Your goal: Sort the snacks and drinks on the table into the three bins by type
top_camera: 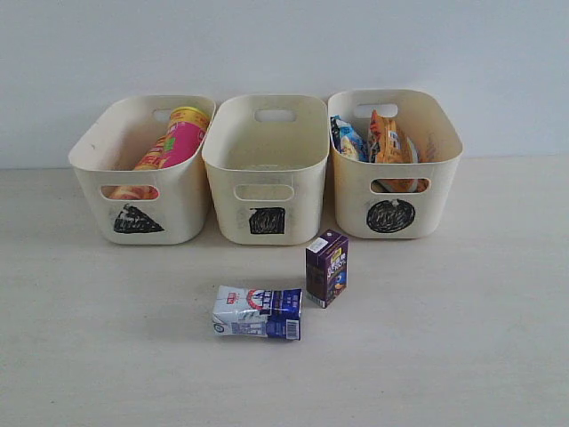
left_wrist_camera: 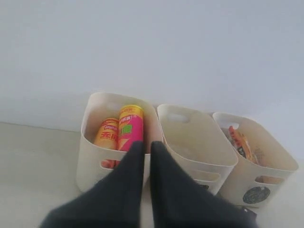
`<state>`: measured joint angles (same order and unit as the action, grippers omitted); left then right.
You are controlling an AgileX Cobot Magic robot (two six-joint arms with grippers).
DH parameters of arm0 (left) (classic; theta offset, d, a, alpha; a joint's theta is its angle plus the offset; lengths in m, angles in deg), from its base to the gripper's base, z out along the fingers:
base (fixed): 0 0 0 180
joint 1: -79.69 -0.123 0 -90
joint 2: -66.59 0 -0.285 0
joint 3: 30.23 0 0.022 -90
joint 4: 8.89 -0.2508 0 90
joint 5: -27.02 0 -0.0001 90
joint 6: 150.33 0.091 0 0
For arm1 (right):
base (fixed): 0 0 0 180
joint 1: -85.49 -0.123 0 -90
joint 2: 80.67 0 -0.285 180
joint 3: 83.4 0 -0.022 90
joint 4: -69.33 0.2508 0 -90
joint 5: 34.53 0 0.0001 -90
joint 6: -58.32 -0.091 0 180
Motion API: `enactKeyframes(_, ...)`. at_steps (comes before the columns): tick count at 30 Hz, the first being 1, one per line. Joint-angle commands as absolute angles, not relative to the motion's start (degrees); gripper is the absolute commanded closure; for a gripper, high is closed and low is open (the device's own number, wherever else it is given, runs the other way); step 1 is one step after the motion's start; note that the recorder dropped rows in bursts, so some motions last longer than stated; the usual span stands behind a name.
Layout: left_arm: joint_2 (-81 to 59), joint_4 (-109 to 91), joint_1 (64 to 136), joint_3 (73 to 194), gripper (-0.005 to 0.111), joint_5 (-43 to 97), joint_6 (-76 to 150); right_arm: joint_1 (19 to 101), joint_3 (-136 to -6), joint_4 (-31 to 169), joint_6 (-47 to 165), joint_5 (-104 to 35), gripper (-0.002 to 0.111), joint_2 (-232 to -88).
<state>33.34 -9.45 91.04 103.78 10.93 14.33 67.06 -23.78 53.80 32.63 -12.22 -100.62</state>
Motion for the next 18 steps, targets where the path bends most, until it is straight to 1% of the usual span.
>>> enactKeyframes(1, 35.7, -10.0, 90.8, 99.6, 0.102, 17.0, 14.0, 67.2, -23.4, 53.9, 32.7, -12.0, 0.106, -100.6)
enactKeyframes(5, 35.8, -11.4, 90.8, 95.5, 0.102, 21.3, 14.2, 67.2, -23.4, 53.9, 32.7, -12.0, 0.106, -100.6)
enactKeyframes(10, 35.8, -14.8, 90.8, 92.6, 0.102, 21.9, 17.9, 67.2, -23.4, 54.5, 32.7, -12.9, 0.106, -100.6)
enactKeyframes(14, 35.8, -14.8, 90.8, 90.4, 0.102, 23.4, 18.1, 67.2, -23.4, 58.8, 33.5, -14.9, 0.106, -100.6)
enactKeyframes(18, 35.8, -14.8, 90.8, 87.8, 0.102, 27.0, 18.1, 67.2, -23.4, 59.5, 33.6, -19.1, 0.106, -103.7)
